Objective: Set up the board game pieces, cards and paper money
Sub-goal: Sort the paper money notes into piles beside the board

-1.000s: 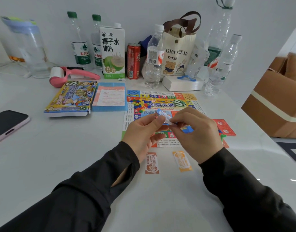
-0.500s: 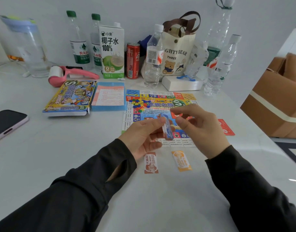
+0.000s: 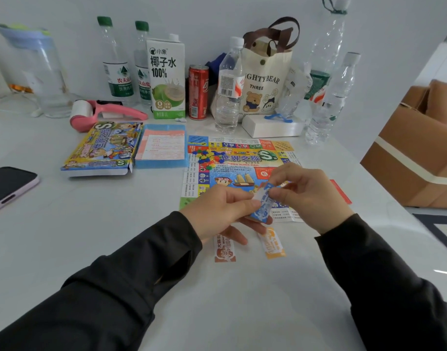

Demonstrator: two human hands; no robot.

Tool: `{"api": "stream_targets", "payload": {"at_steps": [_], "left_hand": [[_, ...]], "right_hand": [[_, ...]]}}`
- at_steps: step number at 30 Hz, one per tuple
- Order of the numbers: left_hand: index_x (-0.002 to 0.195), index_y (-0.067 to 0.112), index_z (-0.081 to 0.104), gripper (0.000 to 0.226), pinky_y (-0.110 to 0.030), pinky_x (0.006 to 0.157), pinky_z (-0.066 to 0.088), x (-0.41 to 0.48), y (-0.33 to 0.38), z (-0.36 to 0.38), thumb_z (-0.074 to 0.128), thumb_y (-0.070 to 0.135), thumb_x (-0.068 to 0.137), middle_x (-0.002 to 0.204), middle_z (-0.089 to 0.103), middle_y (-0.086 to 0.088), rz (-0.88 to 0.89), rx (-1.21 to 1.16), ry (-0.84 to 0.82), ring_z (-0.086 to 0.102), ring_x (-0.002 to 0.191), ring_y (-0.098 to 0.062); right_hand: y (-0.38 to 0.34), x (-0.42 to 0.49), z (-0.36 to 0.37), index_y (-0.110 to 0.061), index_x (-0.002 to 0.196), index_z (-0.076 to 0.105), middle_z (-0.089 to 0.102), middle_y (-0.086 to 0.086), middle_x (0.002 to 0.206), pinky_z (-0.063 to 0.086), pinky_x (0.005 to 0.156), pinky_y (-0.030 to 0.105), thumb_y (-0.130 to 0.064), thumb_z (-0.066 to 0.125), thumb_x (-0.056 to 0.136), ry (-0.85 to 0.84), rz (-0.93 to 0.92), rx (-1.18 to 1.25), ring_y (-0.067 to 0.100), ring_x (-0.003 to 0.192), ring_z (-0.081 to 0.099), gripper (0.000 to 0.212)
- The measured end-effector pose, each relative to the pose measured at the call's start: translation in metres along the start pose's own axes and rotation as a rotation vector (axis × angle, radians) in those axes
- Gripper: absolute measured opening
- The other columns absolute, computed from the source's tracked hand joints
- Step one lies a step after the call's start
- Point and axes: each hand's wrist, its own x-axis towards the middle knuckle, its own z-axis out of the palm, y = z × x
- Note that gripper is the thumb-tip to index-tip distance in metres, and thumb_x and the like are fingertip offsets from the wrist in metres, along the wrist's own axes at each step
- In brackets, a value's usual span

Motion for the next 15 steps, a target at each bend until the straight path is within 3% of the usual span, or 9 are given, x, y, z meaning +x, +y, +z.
{"api": "stream_targets", "payload": {"at_steps": [6,9,15], "left_hand": [[0.087,0.015,0.063,0.016,-0.014,0.047,0.05,0.001,-0.002,0.006,0.05,0.01,0.093,0.075,0.069,-0.002,0.095,0.007,0.132,0.068,0.058,-0.011],[0.083,0.015,0.064,0.016,-0.015,0.046,0.05,0.003,-0.004,0.009,0.052,0.007,0.092,0.071,0.068,-0.002,0.146,-0.014,0.211,0.067,0.054,-0.01],[0.079,0.021,0.063,0.017,-0.015,0.045,0.05,0.004,-0.007,0.009,0.058,0.008,0.088,0.06,0.069,0.008,0.184,-0.028,0.278,0.067,0.054,-0.01]], "right_hand": [[-0.001,0.0,0.012,-0.029,0.067,0.065,0.066,-0.015,0.061,0.047,0.063,0.022,-0.008,0.068,0.079,0.108,0.139,0.092,0.003,0.061,0.058,0.024],[0.0,-0.002,0.018,-0.019,0.066,0.066,0.064,-0.006,0.055,0.047,0.058,0.026,-0.014,0.071,0.077,0.134,0.246,0.188,0.009,0.052,0.054,0.013],[-0.001,-0.003,0.02,-0.008,0.06,0.061,0.061,-0.003,0.048,0.044,0.054,0.028,-0.013,0.071,0.075,0.177,0.37,0.353,0.012,0.046,0.051,0.018]]}}
